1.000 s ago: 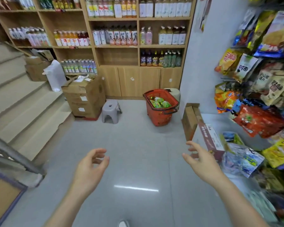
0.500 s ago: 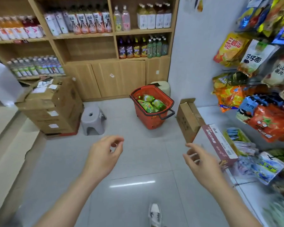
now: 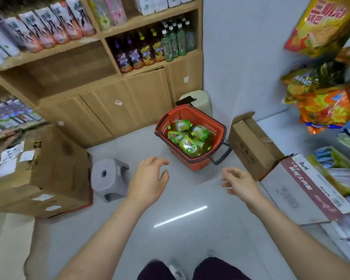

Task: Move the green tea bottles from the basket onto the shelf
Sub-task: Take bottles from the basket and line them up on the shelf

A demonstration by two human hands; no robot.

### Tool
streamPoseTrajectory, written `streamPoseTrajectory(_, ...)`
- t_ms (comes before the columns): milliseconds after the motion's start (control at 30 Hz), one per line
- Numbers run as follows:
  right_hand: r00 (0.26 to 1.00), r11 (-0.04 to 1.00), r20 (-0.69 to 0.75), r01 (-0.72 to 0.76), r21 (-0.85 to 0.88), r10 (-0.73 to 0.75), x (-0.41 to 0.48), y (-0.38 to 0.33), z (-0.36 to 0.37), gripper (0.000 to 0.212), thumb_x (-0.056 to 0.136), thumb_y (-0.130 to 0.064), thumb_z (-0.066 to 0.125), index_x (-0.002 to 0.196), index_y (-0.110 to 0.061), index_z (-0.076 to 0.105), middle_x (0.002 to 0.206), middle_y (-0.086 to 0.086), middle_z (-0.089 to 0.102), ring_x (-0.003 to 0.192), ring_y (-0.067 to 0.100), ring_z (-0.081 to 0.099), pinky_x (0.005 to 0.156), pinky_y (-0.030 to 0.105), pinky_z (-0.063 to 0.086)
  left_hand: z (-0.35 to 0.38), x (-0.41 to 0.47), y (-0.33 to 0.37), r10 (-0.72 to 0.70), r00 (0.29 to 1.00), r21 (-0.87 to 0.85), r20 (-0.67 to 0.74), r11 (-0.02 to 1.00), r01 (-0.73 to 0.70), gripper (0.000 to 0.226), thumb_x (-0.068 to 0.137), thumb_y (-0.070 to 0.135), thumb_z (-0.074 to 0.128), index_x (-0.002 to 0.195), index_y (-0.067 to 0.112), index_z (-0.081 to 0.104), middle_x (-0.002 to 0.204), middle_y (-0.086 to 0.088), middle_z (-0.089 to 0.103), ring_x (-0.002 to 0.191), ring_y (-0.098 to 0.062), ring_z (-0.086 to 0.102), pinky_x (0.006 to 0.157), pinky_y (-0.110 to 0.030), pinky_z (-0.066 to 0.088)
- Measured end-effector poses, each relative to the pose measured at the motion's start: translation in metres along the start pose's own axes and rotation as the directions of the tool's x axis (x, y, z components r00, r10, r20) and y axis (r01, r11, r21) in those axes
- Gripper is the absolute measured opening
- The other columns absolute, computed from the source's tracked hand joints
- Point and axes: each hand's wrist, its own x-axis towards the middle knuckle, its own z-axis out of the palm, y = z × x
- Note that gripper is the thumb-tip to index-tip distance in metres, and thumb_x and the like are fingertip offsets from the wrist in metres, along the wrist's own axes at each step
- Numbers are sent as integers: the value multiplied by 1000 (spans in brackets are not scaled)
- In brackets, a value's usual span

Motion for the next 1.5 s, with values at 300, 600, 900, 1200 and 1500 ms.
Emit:
streamPoseTrajectory(300, 989, 641, -58, 41, -767, -133, 181, -39, 109, 51, 94, -25, 45, 143, -19, 32, 133, 10, 42, 118, 31, 48, 88, 38, 46, -3, 235, -155, 224, 941, 225, 254, 932, -283, 39, 90, 14, 49, 128, 18, 54, 136, -7, 47, 126, -28, 40, 89, -42, 47)
streamPoseTrajectory(600, 959, 504, -273, -200, -840, -74, 287, -109, 205, 63, 90, -30, 51, 147, -31, 22, 155, 9, 19, 142, 30, 17, 102, 53, 36, -9, 433, -260, 402, 799, 245, 446, 805, -541, 38, 79, 15, 50, 115, 11, 63, 123, -11, 61, 112, -33, 55, 82, -46, 52)
streamPoseTrajectory(900, 879, 674, -475, -336, -658, -26, 430, -123, 252, 72, 85, -35, 58, 146, -35, 19, 156, 11, 22, 144, 32, 18, 105, 60, 33, 73, 603, -274, 487, 726, 150, 486, 772, -618, 43, 91, 23, 53, 132, 13, 49, 138, -9, 48, 122, -31, 43, 92, -45, 46)
streamPoseTrajectory(1200, 889, 727, -457, -330, -602, 25, 609, -74, 336, 84, 81, -70, 39, 149, -41, -1, 161, 0, 4, 148, 24, 3, 110, 58, 19, 232, 720, -341, 499, 509, 207, 701, 541, -815, 59, 94, 40, 42, 146, 20, 25, 155, -5, 22, 141, -27, 20, 112, -46, 26)
streamPoseTrajectory(1500, 925, 867, -369, -255, -429, 90, 748, -30, 447, 91, 89, -49, 49, 149, -24, -14, 160, -4, 9, 143, 19, 25, 102, 45, 41, 364, 807, -401, 604, 355, 47, 713, 464, -885, 69, 94, 48, 40, 150, 19, 13, 160, -6, -3, 144, -30, 9, 114, -48, 22)
